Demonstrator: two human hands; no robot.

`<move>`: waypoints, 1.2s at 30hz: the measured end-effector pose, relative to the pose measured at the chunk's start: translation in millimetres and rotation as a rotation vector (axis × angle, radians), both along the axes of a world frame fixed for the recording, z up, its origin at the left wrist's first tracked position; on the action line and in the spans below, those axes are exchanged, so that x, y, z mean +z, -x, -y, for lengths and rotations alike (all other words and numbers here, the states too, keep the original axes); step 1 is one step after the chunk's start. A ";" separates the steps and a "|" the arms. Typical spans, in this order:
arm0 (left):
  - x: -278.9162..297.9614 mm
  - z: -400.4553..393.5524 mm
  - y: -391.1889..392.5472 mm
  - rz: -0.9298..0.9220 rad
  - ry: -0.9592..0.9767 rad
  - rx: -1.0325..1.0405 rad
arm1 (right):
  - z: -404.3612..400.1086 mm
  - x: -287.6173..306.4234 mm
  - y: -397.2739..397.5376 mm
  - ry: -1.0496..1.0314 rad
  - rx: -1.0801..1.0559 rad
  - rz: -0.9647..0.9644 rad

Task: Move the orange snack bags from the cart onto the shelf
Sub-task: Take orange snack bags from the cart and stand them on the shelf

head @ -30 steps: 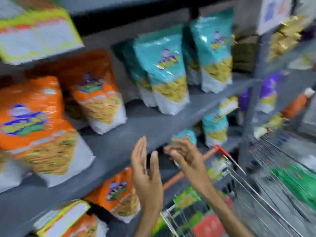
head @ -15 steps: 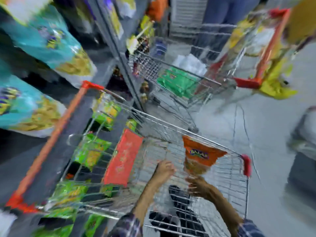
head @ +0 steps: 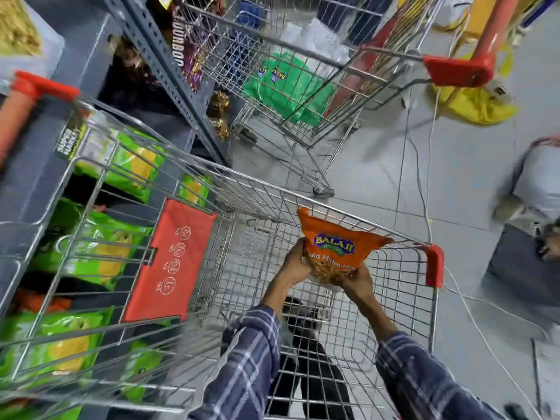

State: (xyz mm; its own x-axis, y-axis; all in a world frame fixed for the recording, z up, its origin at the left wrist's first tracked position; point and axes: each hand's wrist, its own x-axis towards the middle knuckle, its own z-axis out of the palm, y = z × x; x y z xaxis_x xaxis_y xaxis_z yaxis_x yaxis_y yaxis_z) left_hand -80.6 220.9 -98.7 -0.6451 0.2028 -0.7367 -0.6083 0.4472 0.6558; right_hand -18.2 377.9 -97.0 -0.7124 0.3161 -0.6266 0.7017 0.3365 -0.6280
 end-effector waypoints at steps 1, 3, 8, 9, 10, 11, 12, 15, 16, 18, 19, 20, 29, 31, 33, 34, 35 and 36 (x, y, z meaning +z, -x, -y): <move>-0.2 -0.4 -2.9 -0.011 0.015 -0.001 | 0.3 0.2 -1.9 0.012 0.008 0.020; 8.1 2.3 -11.0 -0.056 0.020 0.037 | -0.5 4.1 -6.9 0.026 0.029 0.021; 65.0 40.2 -35.1 -0.182 -0.007 0.126 | 12.4 50.3 -16.9 0.051 0.183 -0.033; 82.0 51.7 -38.9 -0.208 -0.002 0.151 | 17.6 66.6 -16.7 0.054 0.230 -0.051; 100.5 64.4 -42.5 -0.247 -0.006 0.175 | 24.6 84.7 -16.1 0.059 0.272 -0.081; 123.6 78.2 -45.2 -0.289 -0.011 0.191 | 32.8 103.8 -12.9 0.061 0.304 -0.109; 137.7 88.5 -48.9 -0.323 -0.018 0.210 | 38.6 118.6 -13.0 0.058 0.317 -0.156; 217.2 132.5 -62.0 -0.441 -0.053 0.251 | 74.6 183.3 -0.6 0.103 0.408 -0.303; 243.1 146.4 -63.9 -0.485 -0.090 0.317 | 88.3 205.3 5.7 0.127 0.431 -0.363; 299.0 174.2 -71.3 -0.619 -0.097 0.440 | 120.6 254.0 18.7 0.174 0.500 -0.503; 331.4 192.7 -77.8 -0.692 -0.068 0.496 | 142.4 284.8 27.6 0.199 0.562 -0.576; 349.8 206.4 -83.4 -0.787 -0.046 0.530 | 158.4 306.4 33.2 0.226 0.600 -0.639; 518.6 322.2 -109.2 -1.283 -0.095 0.875 | 308.5 493.0 73.1 0.661 0.779 -0.962; 553.5 346.2 -116.0 -1.380 -0.079 0.918 | 341.0 525.0 76.4 0.729 0.815 -1.019; 580.4 364.7 -119.8 -1.458 -0.040 0.971 | 369.5 550.8 80.2 0.778 0.824 -1.044; 585.4 374.1 -117.0 -1.472 -0.013 0.986 | 381.8 555.6 82.8 0.785 0.844 -1.035; 592.3 382.8 -112.5 -1.465 -0.021 0.997 | 394.6 561.3 88.4 0.780 0.851 -1.041; 599.2 393.0 -110.8 -1.475 0.002 1.025 | 408.4 568.9 89.7 0.799 0.854 -1.033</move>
State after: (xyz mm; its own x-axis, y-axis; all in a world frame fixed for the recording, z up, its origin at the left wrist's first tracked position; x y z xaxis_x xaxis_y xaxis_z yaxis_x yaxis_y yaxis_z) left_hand 30.2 -172.1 500.5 -0.5578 -0.6591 0.5044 0.4112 0.3085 0.8578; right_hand -107.9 -30.5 471.9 -0.7121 -0.5564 0.4282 -0.3491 -0.2485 -0.9035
